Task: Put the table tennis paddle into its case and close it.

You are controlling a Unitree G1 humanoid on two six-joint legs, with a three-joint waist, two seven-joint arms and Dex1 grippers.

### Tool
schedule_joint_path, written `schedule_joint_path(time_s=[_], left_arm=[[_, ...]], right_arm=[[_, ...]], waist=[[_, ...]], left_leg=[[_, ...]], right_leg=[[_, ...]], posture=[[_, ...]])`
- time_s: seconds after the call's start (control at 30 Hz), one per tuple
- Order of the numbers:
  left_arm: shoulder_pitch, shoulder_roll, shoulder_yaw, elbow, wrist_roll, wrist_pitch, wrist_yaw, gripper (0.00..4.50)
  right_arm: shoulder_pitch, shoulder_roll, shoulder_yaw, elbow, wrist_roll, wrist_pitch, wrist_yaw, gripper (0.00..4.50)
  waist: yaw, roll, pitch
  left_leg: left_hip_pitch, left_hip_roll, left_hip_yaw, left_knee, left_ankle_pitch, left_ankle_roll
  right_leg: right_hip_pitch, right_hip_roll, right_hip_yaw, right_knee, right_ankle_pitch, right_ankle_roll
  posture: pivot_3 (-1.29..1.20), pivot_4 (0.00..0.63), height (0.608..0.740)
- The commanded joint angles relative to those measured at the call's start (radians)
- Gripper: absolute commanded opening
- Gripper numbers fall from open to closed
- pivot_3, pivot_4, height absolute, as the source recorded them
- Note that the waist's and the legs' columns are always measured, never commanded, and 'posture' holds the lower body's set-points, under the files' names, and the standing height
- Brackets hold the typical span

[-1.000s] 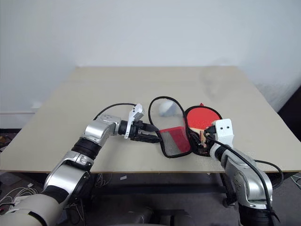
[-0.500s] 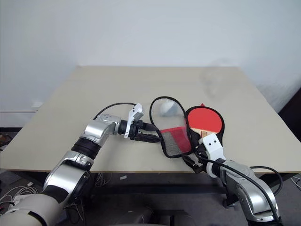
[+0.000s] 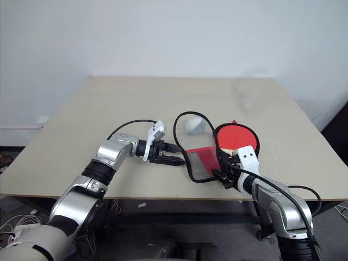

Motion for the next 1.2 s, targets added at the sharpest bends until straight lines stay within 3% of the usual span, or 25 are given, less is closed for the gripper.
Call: schedule_joint_path(time_s=[0.03,0.13,0.57,0.67,0.87,1.2], left_arm=[[-0.013,0.004,0.009,-0.041,0.001,-0.009,0.0,3.9],[-0.013,0.002,0.01,-0.039,0.003,-0.01,0.003,3.9],[-0.009,-0.001,0.011,-0.043,0.001,-0.006,0.011,3.9],[-0.005,-0.001,0.012,-0.047,0.001,-0.006,0.015,3.9],[-0.007,0.004,0.018,-0.046,-0.004,-0.002,0.016,3.9],[-0.082,0.014,0.088,0.02,-0.049,0.046,0.007,3.9]], right_arm=[[0.01,0.008,0.018,0.035,0.017,0.059,0.0,3.85],[0.005,0.018,0.025,0.041,0.015,0.084,-0.009,2.83],[-0.037,0.037,0.045,0.105,-0.004,0.151,-0.044,2.83],[-0.034,0.034,0.054,0.101,-0.011,0.141,-0.045,2.2],[-0.021,0.031,0.047,0.076,0.002,0.149,-0.036,0.13],[0.041,0.023,0.012,-0.06,0.058,0.245,-0.021,0.05]], waist=[[0.0,0.0,0.0],[0.0,-0.001,0.0],[0.016,-0.002,-0.001],[0.016,-0.002,-0.001],[0.016,-0.002,-0.001],[0.023,-0.002,-0.001]], left_leg=[[0.0,0.0,0.0,0.0,0.0,0.0],[0.0,0.0,0.0,0.0,0.0,0.0],[0.001,0.0,0.001,0.0,0.0,0.0],[0.001,0.0,0.001,0.0,0.0,0.0],[0.001,0.0,0.001,0.0,0.0,0.0],[0.001,0.0,0.0,-0.001,0.0,0.0]], right_leg=[[0.0,0.0,0.0,0.0,0.0,0.0],[0.0,0.0,0.0,0.0,0.0,0.0],[0.001,0.0,0.0,0.0,0.0,0.0],[0.001,0.0,0.0,0.0,0.0,0.0],[0.001,0.0,0.0,0.0,0.0,0.0],[0.001,0.0,0.0,-0.001,0.0,0.0]], posture=[[0.0,0.0,0.74],[0.0,0.0,0.74],[0.0,0.0,0.74],[0.0,0.0,0.74],[0.0,0.0,0.74],[0.0,0.0,0.74]])
